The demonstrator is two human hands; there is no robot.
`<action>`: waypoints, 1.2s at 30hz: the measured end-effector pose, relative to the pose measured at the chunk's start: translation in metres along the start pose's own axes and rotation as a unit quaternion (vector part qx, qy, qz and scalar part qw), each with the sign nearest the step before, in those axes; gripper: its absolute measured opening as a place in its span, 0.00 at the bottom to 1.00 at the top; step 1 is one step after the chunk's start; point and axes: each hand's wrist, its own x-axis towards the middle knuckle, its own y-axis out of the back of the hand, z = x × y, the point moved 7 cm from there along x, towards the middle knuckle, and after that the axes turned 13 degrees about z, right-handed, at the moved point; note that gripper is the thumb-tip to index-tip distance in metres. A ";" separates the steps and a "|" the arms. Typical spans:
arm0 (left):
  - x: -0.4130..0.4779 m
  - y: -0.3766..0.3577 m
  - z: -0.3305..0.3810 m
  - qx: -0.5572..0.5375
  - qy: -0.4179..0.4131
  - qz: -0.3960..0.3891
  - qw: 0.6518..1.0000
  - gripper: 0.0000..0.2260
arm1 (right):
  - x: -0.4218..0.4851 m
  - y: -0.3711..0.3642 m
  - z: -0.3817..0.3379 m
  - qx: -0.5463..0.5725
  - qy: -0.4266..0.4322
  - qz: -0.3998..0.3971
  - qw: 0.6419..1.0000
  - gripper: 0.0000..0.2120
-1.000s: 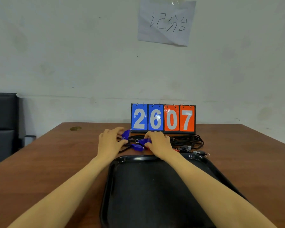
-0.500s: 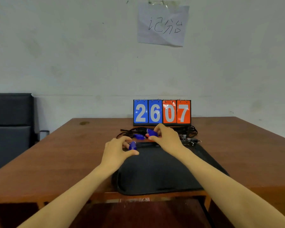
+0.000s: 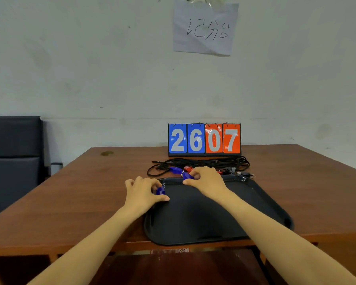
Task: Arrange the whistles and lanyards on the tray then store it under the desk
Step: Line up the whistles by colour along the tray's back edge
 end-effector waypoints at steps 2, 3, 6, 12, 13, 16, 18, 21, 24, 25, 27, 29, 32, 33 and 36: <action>0.002 -0.001 -0.001 0.021 -0.014 -0.003 1.000 0.27 | 0.002 -0.003 0.001 -0.009 -0.002 -0.004 1.000 0.21; 0.003 0.000 -0.002 0.012 -0.015 -0.006 1.000 0.28 | 0.003 -0.004 0.001 -0.012 -0.003 -0.006 1.000 0.21; 0.008 0.002 -0.006 -0.015 -0.035 -0.031 0.999 0.23 | 0.006 -0.005 0.004 -0.012 -0.007 -0.009 1.000 0.21; 0.011 0.000 -0.005 0.041 -0.096 -0.050 0.993 0.16 | 0.007 -0.007 0.005 -0.001 -0.015 -0.020 1.000 0.21; 0.013 -0.001 -0.005 0.042 -0.093 -0.051 0.993 0.16 | 0.007 -0.008 0.004 0.001 -0.011 -0.018 1.000 0.21; 0.017 -0.005 -0.007 0.045 -0.077 -0.062 0.994 0.15 | 0.006 -0.011 0.002 0.013 -0.002 -0.002 1.000 0.20; 0.018 -0.006 -0.007 0.055 -0.075 -0.071 0.993 0.15 | 0.006 -0.013 0.001 0.019 -0.001 0.010 1.000 0.19; 0.018 -0.003 0.003 0.052 -0.089 -0.039 0.994 0.15 | 0.005 -0.015 -0.002 0.014 0.014 0.022 1.000 0.19; 0.023 -0.002 0.014 -0.052 -0.027 -0.026 0.998 0.15 | 0.003 -0.015 -0.011 0.021 0.047 0.025 0.998 0.19; 0.023 -0.006 0.017 -0.085 -0.014 -0.048 0.995 0.15 | 0.002 -0.017 -0.013 0.027 0.055 0.018 0.998 0.19; 0.024 -0.013 0.022 -0.145 -0.020 -0.094 0.985 0.15 | 0.002 -0.020 -0.017 0.034 0.065 0.003 0.997 0.18; 0.025 -0.015 0.023 -0.176 -0.042 -0.113 0.977 0.12 | 0.003 -0.022 -0.017 0.044 0.061 -0.005 0.997 0.18; 0.032 -0.018 0.017 -0.148 -0.067 -0.095 0.982 0.11 | 0.004 -0.026 -0.015 0.078 0.042 -0.036 0.995 0.18; 0.034 -0.018 0.016 -0.130 -0.069 -0.079 0.986 0.11 | 0.004 -0.027 -0.015 0.093 0.040 -0.057 0.993 0.19; 0.040 -0.014 0.016 -0.090 -0.070 -0.051 0.992 0.11 | 0.002 -0.029 -0.017 0.116 0.043 -0.112 0.986 0.21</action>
